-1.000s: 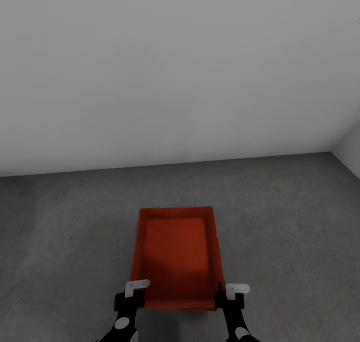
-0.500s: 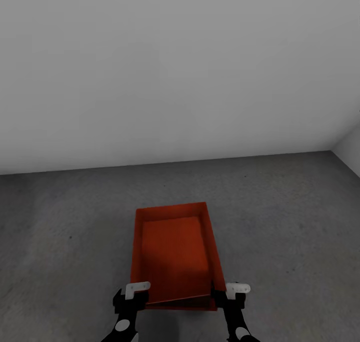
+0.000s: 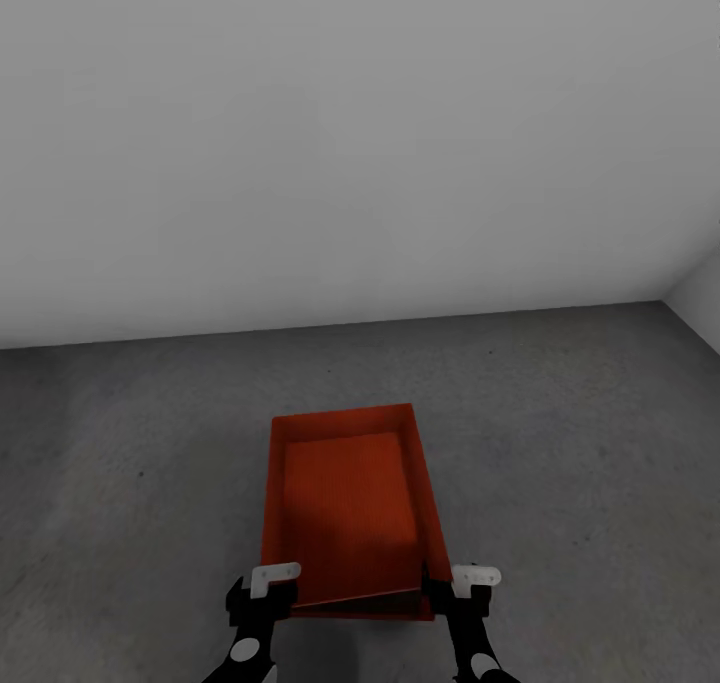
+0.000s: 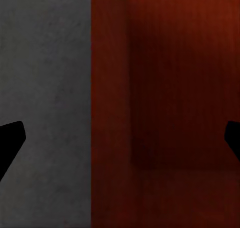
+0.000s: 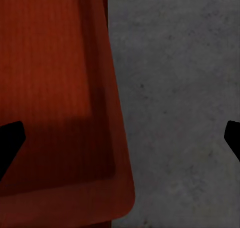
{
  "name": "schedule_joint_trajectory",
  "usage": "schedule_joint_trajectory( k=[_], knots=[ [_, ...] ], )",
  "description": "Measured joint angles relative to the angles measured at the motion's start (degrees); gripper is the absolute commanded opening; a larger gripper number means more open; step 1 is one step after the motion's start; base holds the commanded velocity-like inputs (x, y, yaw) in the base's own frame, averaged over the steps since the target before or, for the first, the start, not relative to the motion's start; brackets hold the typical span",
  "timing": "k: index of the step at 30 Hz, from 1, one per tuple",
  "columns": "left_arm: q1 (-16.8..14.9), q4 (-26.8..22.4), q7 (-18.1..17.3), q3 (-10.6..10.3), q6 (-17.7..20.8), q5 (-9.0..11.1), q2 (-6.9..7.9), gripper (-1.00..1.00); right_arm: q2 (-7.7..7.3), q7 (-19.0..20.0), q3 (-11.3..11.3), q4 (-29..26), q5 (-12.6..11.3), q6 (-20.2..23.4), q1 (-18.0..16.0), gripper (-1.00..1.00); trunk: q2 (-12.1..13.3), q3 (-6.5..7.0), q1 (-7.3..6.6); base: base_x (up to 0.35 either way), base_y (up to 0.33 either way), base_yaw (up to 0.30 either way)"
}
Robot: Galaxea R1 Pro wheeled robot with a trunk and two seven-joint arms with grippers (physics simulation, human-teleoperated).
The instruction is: Move the two storage containers from the living room to the garage. In the garage, place one container on the floor and stack the other container on top of it (either order is fine).
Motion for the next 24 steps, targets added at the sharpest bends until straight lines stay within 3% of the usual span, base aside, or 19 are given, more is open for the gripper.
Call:
schedule_joint_trajectory(
  k=[7, 24],
  knots=[
    [0.0, 0.0, 0.0, 0.0, 0.0, -0.05, 0.0, 1.0, 0.0, -0.01, 0.0, -0.01, -0.01, 0.0, 0.0, 1.0, 0.0, 0.0, 0.0, 0.0, 0.0, 0.0],
    [0.0, 0.59, 0.01, 0.0, -2.64, -0.1, 0.0, 1.0, 0.01, -0.07, 0.0, -0.01, -0.02, -0.01, 0.0, 1.0, 6.81, 3.05, -3.73, 0.0, 0.0, 0.0]
  ],
)
